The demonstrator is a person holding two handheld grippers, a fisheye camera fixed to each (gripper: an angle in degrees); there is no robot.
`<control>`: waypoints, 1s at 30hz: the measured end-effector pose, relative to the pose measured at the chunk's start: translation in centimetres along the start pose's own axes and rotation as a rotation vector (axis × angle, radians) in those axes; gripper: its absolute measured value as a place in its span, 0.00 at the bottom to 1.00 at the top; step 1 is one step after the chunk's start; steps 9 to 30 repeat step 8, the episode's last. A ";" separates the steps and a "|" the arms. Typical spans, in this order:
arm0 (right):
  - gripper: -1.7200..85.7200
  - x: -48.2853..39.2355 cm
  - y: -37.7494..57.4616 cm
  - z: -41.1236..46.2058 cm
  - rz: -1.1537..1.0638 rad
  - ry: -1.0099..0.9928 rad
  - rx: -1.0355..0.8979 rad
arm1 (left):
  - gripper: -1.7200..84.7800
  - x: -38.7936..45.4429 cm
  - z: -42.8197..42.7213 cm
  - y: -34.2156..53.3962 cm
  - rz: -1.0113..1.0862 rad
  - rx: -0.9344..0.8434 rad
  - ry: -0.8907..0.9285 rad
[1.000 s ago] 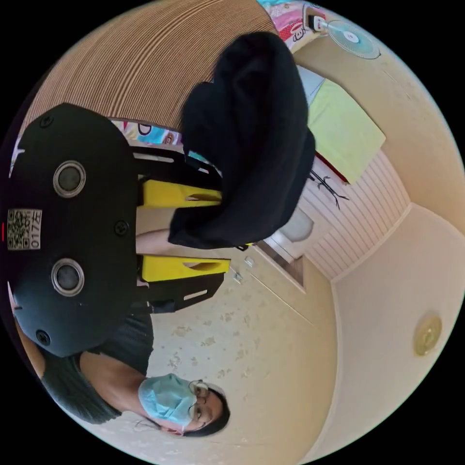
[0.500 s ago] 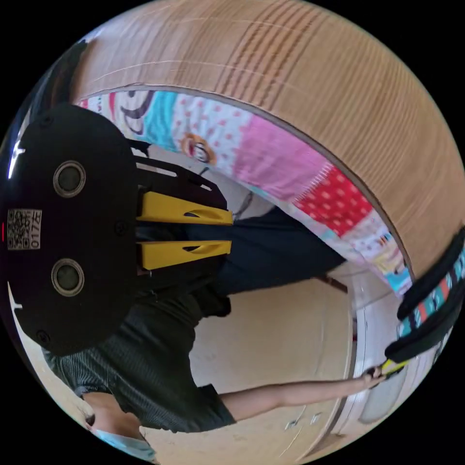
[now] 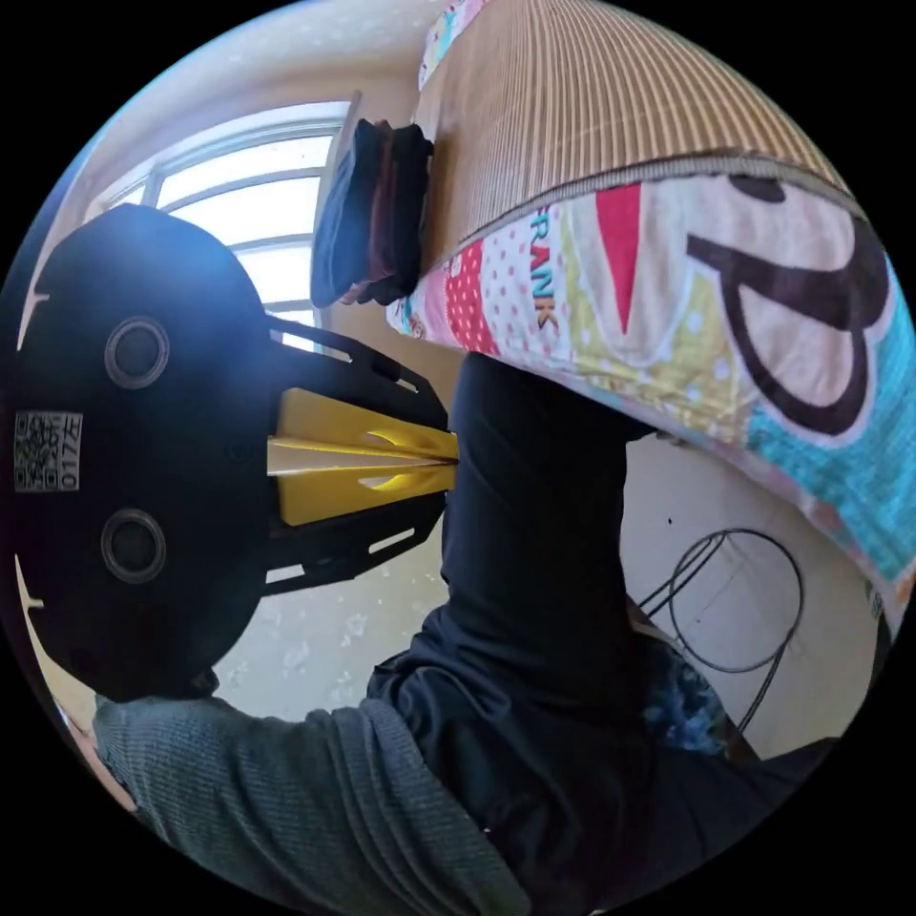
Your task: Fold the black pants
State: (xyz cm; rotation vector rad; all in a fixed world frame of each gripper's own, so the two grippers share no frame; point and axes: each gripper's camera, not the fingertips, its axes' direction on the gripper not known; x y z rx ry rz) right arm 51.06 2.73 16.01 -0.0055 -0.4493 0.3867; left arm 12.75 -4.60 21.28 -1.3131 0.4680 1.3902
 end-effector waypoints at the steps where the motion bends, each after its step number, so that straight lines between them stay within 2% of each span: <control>1: 0.03 -0.6 0.4 1.4 -0.006 -0.046 -0.032 | 0.01 -0.2 0.2 0.5 0.009 0.039 0.048; 3: 0.03 -2.7 2.2 5.8 0.000 -0.136 -0.134 | 0.01 -2.7 1.1 3.4 0.004 0.298 0.323; 4: 0.03 -3.1 2.7 6.5 0.008 -0.140 -0.154 | 0.01 -3.6 1.5 4.4 -0.007 0.380 0.405; 5: 0.03 -3.7 3.5 7.7 0.017 -0.137 -0.187 | 0.01 -5.7 2.7 6.7 -0.035 0.545 0.569; 6: 0.03 -4.0 4.0 8.2 0.018 -0.107 -0.200 | 0.01 -8.0 4.8 9.5 -0.073 0.718 0.733; 7: 0.03 -3.9 4.2 8.3 0.026 -0.078 -0.197 | 0.01 -9.1 6.1 10.9 -0.097 0.805 0.811; 8: 0.03 -3.0 4.1 8.3 0.079 0.002 -0.181 | 0.01 -11.3 9.2 13.9 -0.167 0.977 0.944; 30: 0.03 -3.0 4.1 8.3 0.079 0.002 -0.181 | 0.01 -11.3 9.2 13.9 -0.167 0.977 0.944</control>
